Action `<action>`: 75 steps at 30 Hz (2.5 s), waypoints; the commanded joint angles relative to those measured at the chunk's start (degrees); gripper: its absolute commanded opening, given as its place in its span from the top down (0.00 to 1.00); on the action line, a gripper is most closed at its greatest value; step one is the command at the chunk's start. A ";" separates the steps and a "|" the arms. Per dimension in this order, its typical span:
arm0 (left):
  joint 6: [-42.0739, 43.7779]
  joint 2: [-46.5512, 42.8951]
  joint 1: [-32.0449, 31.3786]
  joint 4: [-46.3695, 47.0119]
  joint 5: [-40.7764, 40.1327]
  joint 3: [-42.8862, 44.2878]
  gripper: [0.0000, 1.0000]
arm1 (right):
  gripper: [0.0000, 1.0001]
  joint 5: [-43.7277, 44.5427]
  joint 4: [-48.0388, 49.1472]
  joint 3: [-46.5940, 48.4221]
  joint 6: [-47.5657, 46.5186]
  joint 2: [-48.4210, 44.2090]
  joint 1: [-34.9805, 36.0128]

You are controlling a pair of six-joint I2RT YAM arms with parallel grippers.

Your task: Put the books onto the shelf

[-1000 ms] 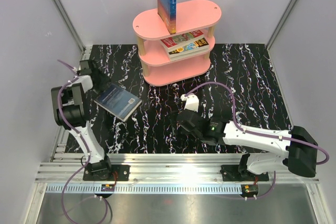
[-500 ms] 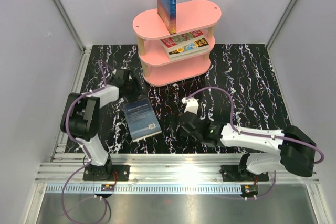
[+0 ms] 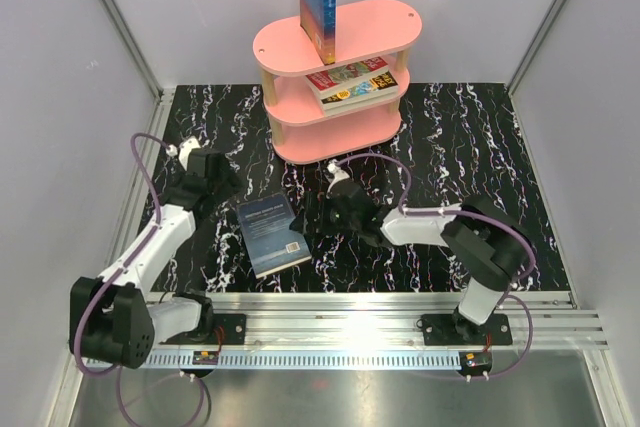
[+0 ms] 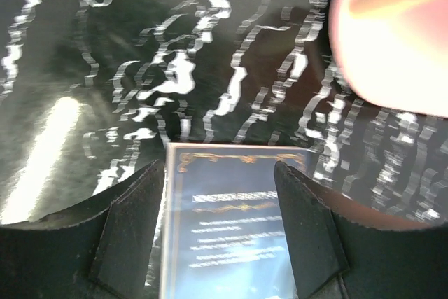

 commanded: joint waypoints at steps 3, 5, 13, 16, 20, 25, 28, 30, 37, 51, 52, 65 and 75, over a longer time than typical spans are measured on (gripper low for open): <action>-2.11 2.47 -0.18 0.04 -0.60 -7.66 0.34 | 0.00 -6.96 8.27 4.87 1.32 4.74 -1.98; -2.82 2.99 -0.36 2.67 1.77 -9.78 0.35 | 0.00 -7.23 8.36 5.57 1.23 6.24 -2.51; -5.01 10.73 -8.41 11.13 5.49 -13.50 0.36 | 0.00 -8.89 8.44 7.77 0.79 11.42 -3.57; -5.89 13.54 -9.58 14.10 6.96 -13.48 0.37 | 0.00 -11.26 11.25 8.39 2.80 14.85 -3.48; -6.60 19.95 -10.38 19.88 11.17 -13.57 0.47 | 0.00 -13.46 17.04 7.78 6.49 17.49 -3.39; -9.32 31.02 -11.69 30.18 18.39 -15.07 0.74 | 0.00 -18.11 26.97 2.96 11.50 18.90 -3.48; -11.42 36.04 -13.01 37.65 21.12 -16.38 0.87 | 0.00 -20.40 37.60 -1.35 16.77 19.77 -3.48; -12.22 38.41 -13.54 43.79 24.44 -17.00 0.87 | 0.00 -21.02 44.89 -3.20 20.29 20.74 -3.48; -16.53 36.59 -13.45 64.11 38.42 -23.85 0.60 | 0.00 -20.94 51.07 -5.32 22.85 22.50 -3.48; -3.79 13.30 -13.63 31.26 31.59 -27.11 0.47 | 0.00 -19.35 44.13 -15.42 15.12 12.23 -14.62; -3.35 12.67 -13.63 30.03 31.06 -27.02 0.46 | 0.00 -19.62 43.08 -15.60 14.25 11.44 -15.51; -0.79 10.20 -13.19 13.25 12.10 -16.49 0.41 | 0.00 -9.78 4.42 -21.32 7.73 -20.11 -15.44; 3.33 22.41 -7.04 7.17 3.46 -2.15 0.43 | 0.00 -5.56 -1.57 -25.97 10.63 -30.84 -11.66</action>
